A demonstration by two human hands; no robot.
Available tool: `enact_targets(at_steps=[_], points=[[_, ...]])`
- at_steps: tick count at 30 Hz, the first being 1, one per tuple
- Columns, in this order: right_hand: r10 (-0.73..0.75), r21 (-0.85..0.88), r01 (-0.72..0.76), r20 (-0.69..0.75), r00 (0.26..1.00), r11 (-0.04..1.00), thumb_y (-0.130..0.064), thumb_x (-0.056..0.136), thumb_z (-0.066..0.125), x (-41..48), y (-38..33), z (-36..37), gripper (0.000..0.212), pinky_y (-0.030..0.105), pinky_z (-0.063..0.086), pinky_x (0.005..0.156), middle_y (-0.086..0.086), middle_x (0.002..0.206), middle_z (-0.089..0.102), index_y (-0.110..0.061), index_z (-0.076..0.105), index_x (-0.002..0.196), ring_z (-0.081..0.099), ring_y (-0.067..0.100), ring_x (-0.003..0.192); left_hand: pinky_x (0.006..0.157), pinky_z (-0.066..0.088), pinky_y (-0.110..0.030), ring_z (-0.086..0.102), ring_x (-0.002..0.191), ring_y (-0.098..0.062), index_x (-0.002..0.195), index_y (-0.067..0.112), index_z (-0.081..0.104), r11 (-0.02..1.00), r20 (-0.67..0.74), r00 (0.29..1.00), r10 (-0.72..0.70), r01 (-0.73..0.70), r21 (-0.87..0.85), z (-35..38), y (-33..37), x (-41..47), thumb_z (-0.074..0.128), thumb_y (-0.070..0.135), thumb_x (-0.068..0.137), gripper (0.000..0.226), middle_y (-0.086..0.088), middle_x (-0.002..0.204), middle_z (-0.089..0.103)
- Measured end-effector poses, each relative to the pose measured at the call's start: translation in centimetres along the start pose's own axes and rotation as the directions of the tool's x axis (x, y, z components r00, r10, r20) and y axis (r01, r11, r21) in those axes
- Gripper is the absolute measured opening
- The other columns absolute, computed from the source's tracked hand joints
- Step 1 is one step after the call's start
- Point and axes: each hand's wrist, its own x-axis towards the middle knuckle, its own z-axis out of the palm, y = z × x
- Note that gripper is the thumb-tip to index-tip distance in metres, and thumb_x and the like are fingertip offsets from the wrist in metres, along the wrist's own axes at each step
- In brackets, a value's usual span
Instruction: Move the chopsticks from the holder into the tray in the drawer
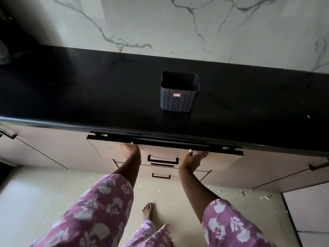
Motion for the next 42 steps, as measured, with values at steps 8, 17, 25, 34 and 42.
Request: enact_targets(at_steps=[8,17,25,34,42], points=[[-0.325,-0.016,0.331,-0.230,0.917,0.944,-0.009,0.095,0.048,2.2,-4.9,0.2,0.063,0.042,0.034,0.109,0.023,0.157,0.000,0.000,0.015,0.148,0.010,0.039,0.145,0.100,0.041,-0.032,0.053,0.119,-0.028,0.141,0.014,0.039,0.967,-0.335,0.926,0.177,-0.226,-0.115,-0.5,4.3,-1.0,0.036,0.000,0.096,0.047,-0.012,0.134,0.052],[-0.511,-0.153,0.554,0.247,0.823,0.818,-0.009,0.082,0.069,6.3,-15.7,2.6,0.094,0.033,0.037,0.106,0.024,0.156,-0.008,-0.018,0.005,0.151,0.016,0.038,0.145,0.114,0.021,-0.030,0.030,0.139,-0.028,0.140,-0.001,0.038,0.797,0.222,0.788,0.574,-0.600,0.069,6.1,14.0,-0.6,0.048,0.022,0.098,0.049,-0.018,0.148,0.036],[-0.523,-0.152,0.592,0.333,0.785,0.792,-0.002,0.081,0.068,8.5,-17.5,6.1,0.065,0.027,0.032,0.108,0.013,0.145,0.041,-0.009,0.039,0.139,0.041,0.026,0.134,0.109,0.032,-0.035,0.042,0.132,-0.028,0.144,0.017,0.038,0.842,0.500,0.738,0.453,-0.539,0.031,9.5,17.2,-1.2,0.035,0.037,0.101,0.048,-0.012,0.142,0.047],[-0.477,-0.147,0.540,0.319,0.819,0.829,-0.005,0.077,0.072,7.2,-18.6,9.8,0.092,0.036,0.039,0.109,0.011,0.142,0.046,-0.018,0.018,0.149,0.046,0.024,0.131,0.106,0.031,-0.037,0.038,0.132,-0.036,0.144,0.011,0.036,0.811,0.409,0.789,0.459,-0.560,0.171,9.0,19.6,1.2,0.029,0.029,0.103,0.045,-0.021,0.141,0.045],[-0.565,-0.261,0.631,0.287,0.773,0.731,-0.041,0.078,0.071,7.1,-20.0,8.9,0.095,0.050,0.008,0.118,0.006,0.158,0.017,-0.015,0.016,0.150,0.018,0.023,0.146,0.097,0.037,-0.041,0.046,0.124,-0.038,0.140,0.016,0.040,0.836,0.240,0.843,0.481,-0.523,0.164,7.1,21.1,0.8,0.024,0.036,0.102,0.045,-0.021,0.134,0.050]])
